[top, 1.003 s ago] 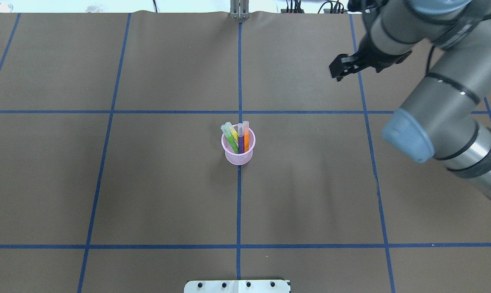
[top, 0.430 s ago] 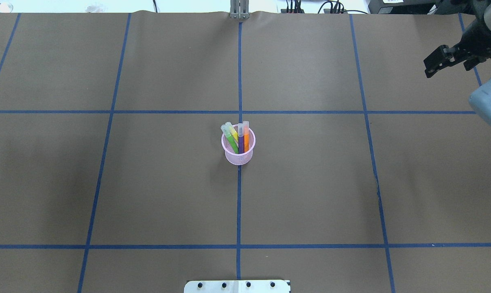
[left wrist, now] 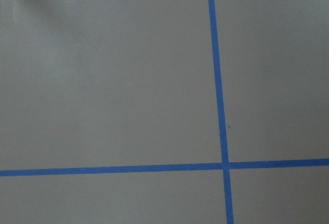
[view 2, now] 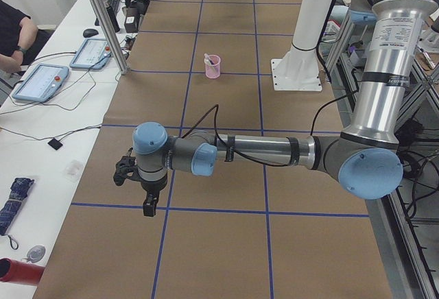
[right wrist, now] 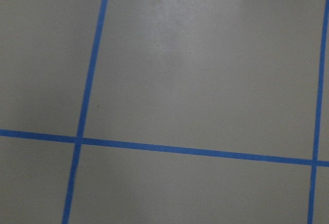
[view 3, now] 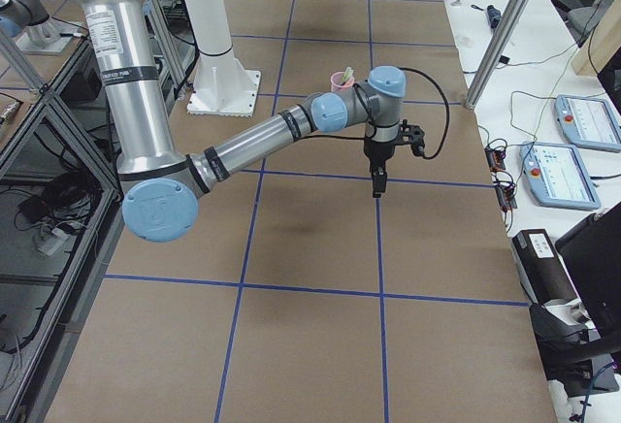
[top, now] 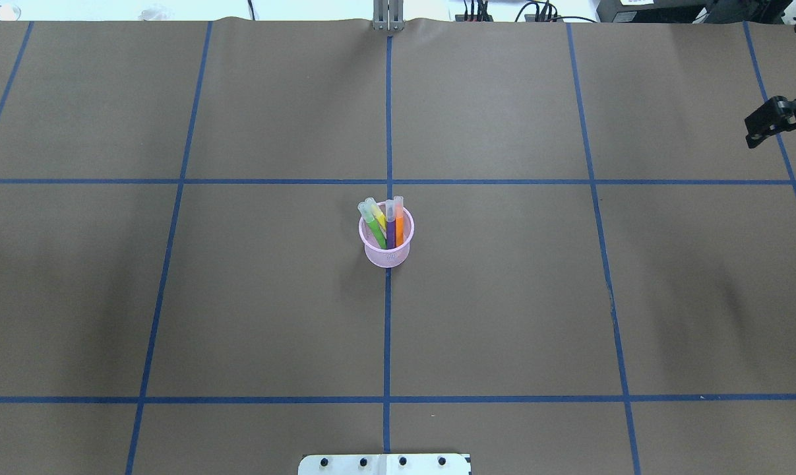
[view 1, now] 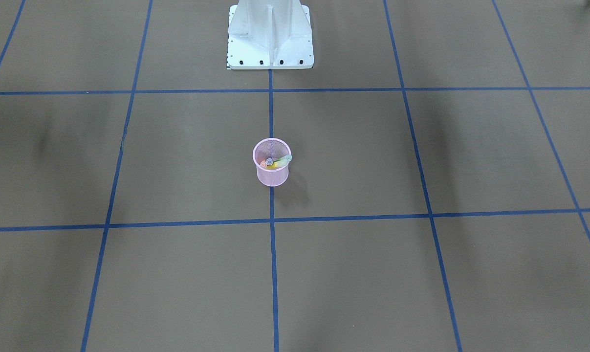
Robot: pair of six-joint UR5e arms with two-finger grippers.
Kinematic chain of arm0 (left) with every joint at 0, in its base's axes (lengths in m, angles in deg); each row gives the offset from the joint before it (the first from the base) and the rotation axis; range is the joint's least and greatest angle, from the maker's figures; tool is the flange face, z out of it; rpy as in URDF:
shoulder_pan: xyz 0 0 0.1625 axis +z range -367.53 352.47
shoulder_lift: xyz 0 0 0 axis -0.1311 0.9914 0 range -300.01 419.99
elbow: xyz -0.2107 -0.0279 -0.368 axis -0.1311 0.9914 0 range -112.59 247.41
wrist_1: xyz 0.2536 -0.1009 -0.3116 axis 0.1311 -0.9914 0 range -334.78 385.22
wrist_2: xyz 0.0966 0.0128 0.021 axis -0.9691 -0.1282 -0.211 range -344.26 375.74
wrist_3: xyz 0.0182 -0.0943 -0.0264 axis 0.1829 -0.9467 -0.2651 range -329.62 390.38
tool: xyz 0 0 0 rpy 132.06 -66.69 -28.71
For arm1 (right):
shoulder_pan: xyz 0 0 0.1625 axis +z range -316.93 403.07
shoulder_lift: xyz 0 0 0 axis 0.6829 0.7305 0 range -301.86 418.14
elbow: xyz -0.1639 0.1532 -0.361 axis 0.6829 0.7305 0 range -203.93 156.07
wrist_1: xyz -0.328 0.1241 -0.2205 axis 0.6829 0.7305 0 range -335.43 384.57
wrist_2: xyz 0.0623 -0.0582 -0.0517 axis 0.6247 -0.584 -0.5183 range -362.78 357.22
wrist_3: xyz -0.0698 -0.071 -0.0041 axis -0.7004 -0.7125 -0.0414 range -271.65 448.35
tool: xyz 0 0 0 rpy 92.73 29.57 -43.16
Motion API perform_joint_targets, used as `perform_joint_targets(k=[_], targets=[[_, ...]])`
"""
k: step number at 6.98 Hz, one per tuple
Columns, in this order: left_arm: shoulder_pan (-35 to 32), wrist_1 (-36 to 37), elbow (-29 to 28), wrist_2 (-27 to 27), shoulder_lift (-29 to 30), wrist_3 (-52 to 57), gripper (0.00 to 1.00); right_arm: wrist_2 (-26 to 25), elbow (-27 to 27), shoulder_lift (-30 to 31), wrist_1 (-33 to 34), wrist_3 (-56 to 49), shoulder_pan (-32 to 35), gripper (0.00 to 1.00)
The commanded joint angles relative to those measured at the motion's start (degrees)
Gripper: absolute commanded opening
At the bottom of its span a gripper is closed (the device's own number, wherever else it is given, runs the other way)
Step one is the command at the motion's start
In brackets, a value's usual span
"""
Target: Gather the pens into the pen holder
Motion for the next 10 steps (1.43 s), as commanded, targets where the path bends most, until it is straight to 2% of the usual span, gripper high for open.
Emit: perform_joint_targets(k=[1, 2, 3, 4, 6, 8, 10], targets=[[-0.08, 2.50, 1.03, 0.23, -0.39, 0.02, 0.99, 11.34, 4.29, 4.03, -1.54, -1.02, 6.51, 1.00], [0.09, 3.03, 1.90, 0.32, -2.04, 0.02, 0.99, 14.28, 7.97, 4.30, -1.54, -9.12, 10.55, 1.00], [0.09, 2.77, 3.48, 0.23, -3.54, 0.11, 0.99, 14.31, 11.93, 4.30, -1.62, -18.34, 13.46, 1.00], [0.09, 2.68, 3.93, -0.29, -5.47, 0.20, 0.99, 14.31, 13.36, 4.56, -1.63, -22.17, 16.10, 1.00], [0.18, 2.86, 4.64, 0.14, -5.58, 0.11, 0.99, 14.31, 13.37, 6.75, -1.71, -26.84, 19.10, 1.00], [0.18, 3.12, 4.64, 0.14, -5.58, 0.11, 0.99, 14.22, 12.68, 9.74, -1.80, -28.01, 19.29, 1.00], [0.18, 3.29, 4.55, 0.23, -5.75, 0.11, 0.99, 14.22, 12.76, 12.03, -7.22, -27.31, 19.29, 1.00]])
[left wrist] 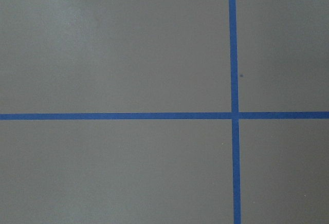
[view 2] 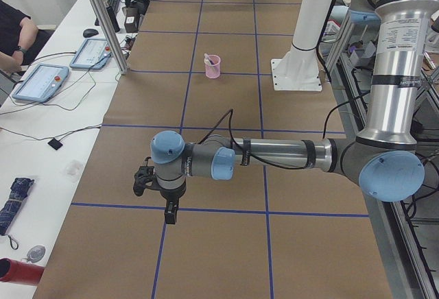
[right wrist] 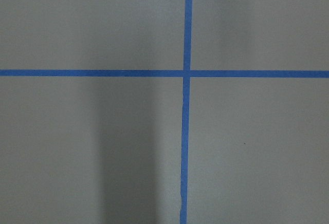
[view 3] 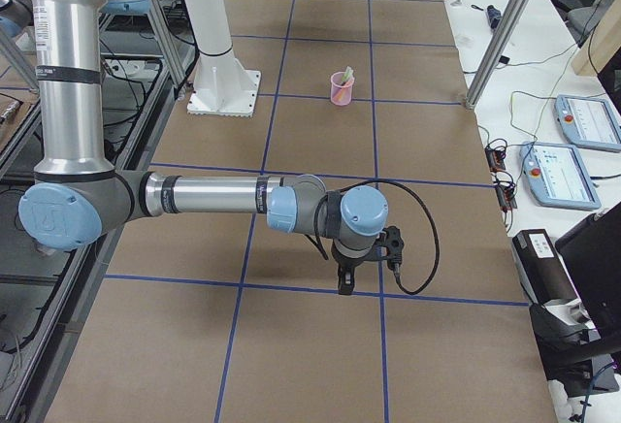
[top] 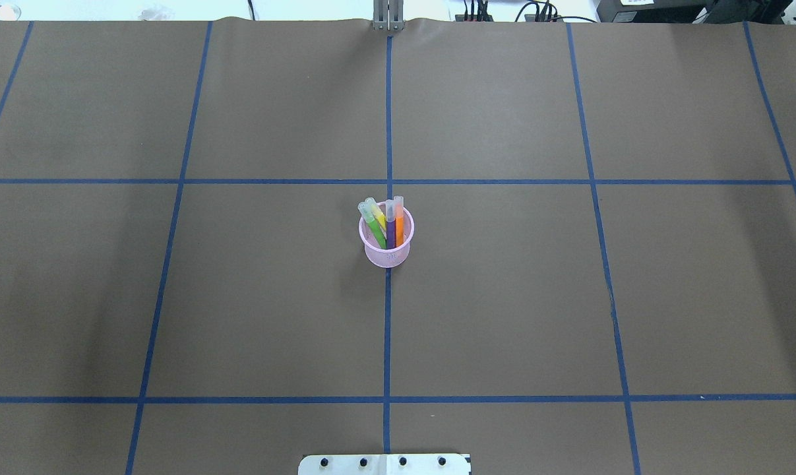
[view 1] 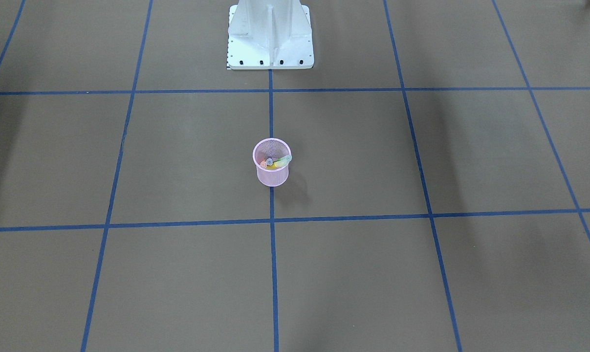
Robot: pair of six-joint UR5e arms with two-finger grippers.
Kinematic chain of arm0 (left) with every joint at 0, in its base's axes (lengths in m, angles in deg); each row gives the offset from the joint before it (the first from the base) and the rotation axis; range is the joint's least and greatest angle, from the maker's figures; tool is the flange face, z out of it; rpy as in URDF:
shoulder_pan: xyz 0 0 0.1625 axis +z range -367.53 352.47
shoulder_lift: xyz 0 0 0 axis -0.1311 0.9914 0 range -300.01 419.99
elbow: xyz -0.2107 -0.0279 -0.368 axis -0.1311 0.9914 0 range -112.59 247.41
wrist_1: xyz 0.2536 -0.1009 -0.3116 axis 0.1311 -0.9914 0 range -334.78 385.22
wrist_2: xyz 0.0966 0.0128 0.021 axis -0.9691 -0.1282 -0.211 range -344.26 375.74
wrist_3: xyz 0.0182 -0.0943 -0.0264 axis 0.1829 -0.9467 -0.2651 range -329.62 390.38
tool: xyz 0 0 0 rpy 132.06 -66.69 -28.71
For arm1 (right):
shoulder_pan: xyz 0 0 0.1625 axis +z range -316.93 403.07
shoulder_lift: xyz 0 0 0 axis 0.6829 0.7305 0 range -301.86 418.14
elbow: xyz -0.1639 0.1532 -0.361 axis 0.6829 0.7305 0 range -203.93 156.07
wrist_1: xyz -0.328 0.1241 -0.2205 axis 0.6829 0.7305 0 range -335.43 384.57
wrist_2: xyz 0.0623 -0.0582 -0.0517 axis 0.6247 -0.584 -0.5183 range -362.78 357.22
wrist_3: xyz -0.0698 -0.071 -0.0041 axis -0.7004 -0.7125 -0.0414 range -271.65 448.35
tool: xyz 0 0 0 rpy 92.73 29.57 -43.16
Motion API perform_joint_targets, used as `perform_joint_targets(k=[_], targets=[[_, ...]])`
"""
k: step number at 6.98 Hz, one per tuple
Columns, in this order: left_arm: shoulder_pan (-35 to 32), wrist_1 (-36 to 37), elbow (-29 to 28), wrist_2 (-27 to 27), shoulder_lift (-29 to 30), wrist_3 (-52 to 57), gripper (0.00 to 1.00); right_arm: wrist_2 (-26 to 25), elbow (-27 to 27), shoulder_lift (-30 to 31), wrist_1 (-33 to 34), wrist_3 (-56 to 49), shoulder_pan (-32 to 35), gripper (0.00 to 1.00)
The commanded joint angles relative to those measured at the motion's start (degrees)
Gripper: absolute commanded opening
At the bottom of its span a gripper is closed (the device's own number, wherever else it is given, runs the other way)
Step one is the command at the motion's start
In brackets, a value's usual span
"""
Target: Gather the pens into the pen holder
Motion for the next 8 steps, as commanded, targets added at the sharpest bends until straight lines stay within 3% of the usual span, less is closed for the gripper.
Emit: perform_joint_targets(k=[1, 3, 5, 8], targets=[[0.00, 0.27, 0.13, 0.03, -0.06, 0.00, 0.99, -0.09, -0.14, 1.49, -3.60, 0.52, -0.01, 1.00], [-0.35, 0.71, 2.57, 1.16, -0.59, 0.00, 0.99, 0.08, -0.31, 1.32, -3.60, 0.60, -0.01, 1.00], [-0.35, 7.01, 11.43, 2.67, -5.40, 0.00, 0.99, 0.17, -0.14, 0.88, -3.60, 0.60, -0.01, 1.00], [-0.26, 7.31, 11.91, 2.76, -6.21, 0.00, 0.99, 1.83, -0.05, 0.61, -3.60, 0.96, -0.01, 1.00]])
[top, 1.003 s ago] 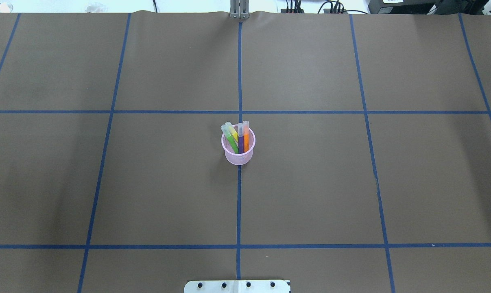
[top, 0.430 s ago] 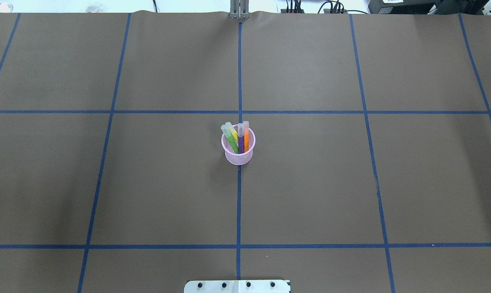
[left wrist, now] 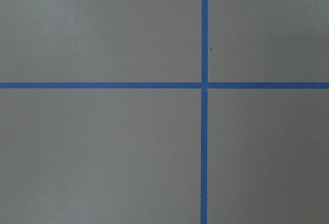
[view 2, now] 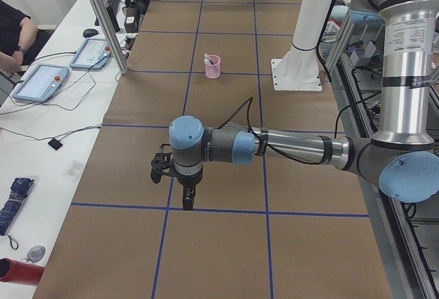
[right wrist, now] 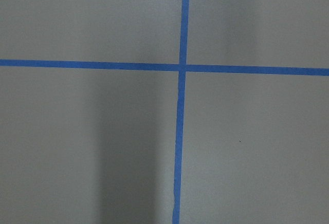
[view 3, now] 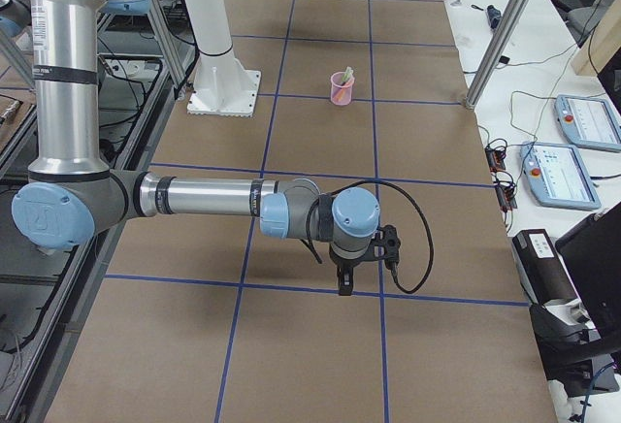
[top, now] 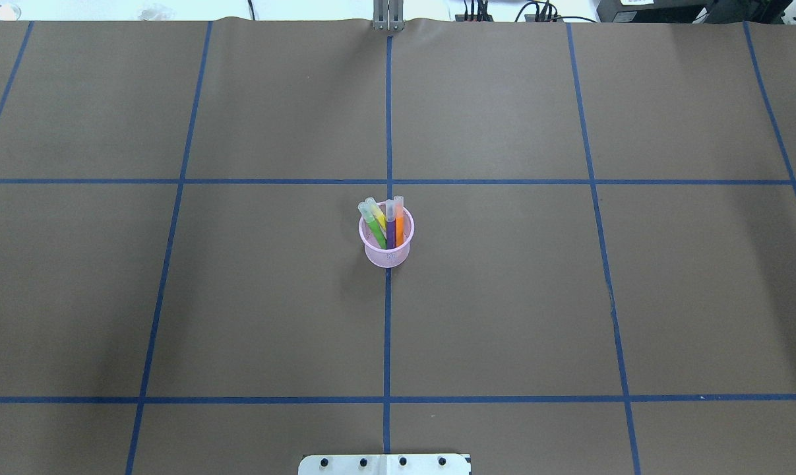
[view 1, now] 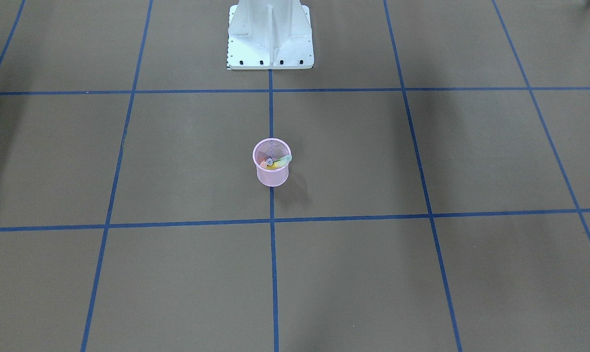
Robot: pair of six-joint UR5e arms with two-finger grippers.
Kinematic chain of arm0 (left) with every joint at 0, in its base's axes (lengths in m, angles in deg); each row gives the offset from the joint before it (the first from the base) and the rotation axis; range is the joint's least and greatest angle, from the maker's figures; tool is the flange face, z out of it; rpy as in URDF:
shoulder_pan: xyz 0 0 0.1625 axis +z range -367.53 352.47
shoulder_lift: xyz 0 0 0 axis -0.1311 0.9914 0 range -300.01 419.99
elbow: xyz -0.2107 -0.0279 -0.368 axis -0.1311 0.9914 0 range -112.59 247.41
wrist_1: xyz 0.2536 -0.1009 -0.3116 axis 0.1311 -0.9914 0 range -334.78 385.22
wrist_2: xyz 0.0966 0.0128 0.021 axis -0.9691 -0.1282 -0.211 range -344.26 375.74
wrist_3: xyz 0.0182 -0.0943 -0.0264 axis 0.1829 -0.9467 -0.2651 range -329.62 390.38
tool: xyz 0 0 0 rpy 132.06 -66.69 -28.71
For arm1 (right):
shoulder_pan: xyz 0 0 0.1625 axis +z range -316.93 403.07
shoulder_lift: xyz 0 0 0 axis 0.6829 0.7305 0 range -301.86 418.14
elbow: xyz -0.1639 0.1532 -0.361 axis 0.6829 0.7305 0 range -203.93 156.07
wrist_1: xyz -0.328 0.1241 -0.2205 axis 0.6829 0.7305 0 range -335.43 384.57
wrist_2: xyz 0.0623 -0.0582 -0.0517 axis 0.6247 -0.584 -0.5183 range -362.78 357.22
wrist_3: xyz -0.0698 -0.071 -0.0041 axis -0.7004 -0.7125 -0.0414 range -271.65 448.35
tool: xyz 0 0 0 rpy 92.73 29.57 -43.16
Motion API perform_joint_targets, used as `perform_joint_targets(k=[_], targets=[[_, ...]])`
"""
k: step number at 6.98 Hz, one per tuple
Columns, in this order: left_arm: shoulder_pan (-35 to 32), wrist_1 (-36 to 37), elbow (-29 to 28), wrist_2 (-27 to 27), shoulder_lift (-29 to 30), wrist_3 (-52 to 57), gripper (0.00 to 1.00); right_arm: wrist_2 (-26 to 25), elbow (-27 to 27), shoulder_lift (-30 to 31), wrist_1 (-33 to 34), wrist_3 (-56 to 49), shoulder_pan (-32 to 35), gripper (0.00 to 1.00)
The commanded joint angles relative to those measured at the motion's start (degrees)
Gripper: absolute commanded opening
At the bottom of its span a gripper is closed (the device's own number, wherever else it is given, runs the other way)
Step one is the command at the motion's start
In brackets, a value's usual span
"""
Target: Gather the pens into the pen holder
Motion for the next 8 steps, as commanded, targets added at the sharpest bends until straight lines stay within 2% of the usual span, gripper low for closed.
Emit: perform_joint_targets(k=[1, 8], targets=[[0.02, 0.17, 0.06, 0.04, -0.32, 0.02, 0.99, 1.21, -0.04, -0.05, 0.00, 0.05, 0.00, 1.00], [0.10, -0.27, -0.55, -0.05, -0.32, 0.02, 0.99, 0.77, -0.13, -0.05, -0.18, -0.22, 0.00, 1.00]])
